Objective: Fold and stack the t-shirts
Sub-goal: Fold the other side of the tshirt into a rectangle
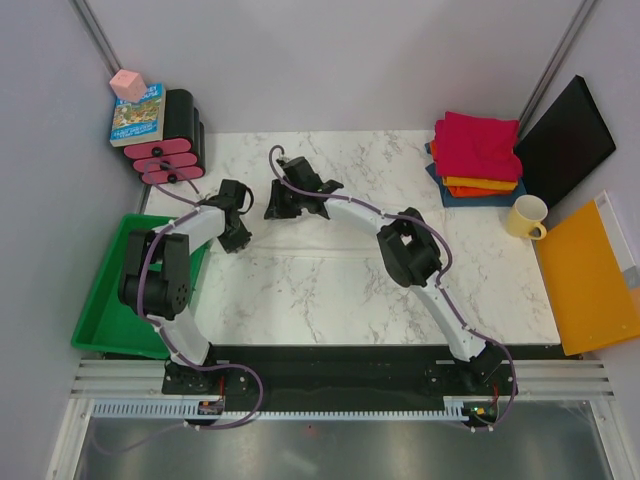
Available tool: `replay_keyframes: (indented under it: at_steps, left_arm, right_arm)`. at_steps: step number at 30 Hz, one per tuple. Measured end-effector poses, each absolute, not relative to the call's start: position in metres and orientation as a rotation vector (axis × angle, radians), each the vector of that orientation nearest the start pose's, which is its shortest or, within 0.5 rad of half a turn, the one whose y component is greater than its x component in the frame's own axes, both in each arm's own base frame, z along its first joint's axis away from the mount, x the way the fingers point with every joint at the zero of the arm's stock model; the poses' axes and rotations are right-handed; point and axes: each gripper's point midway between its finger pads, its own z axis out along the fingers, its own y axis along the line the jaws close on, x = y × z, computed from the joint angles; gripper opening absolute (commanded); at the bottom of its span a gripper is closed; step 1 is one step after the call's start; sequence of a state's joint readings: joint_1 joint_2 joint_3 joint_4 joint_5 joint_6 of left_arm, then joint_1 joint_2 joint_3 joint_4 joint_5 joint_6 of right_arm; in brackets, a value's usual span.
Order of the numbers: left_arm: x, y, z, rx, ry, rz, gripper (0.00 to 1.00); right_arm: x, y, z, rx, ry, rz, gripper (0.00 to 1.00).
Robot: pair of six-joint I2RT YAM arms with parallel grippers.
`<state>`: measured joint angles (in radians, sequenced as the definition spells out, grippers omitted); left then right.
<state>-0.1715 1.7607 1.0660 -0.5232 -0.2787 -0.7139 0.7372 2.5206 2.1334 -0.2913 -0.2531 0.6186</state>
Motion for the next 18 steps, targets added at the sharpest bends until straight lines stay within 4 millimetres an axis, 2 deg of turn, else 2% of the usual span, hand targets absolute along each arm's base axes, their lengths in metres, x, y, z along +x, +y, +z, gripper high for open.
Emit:
replay_keyframes:
  at_steps: [5,7,13,18]
  left_arm:
    - [0.352,-0.039,0.016,-0.789,2.579,0.13,0.32]
    - [0.351,-0.039,0.016,-0.789,2.576,0.129,0.32]
    - [0.349,-0.038,0.016,-0.795,2.565,0.12,0.32]
    - [0.347,-0.038,0.016,-0.8,2.558,0.115,0.32]
  right_arm:
    - [0.454,0.485,0.066,-0.242,2.359,0.995,0.31]
    - [0.459,0.484,0.065,-0.226,2.353,1.0,0.32]
    - [0.469,0.473,0.037,-0.162,2.396,0.981,0.32]
    - [0.48,0.465,0.037,-0.123,2.389,0.986,0.32]
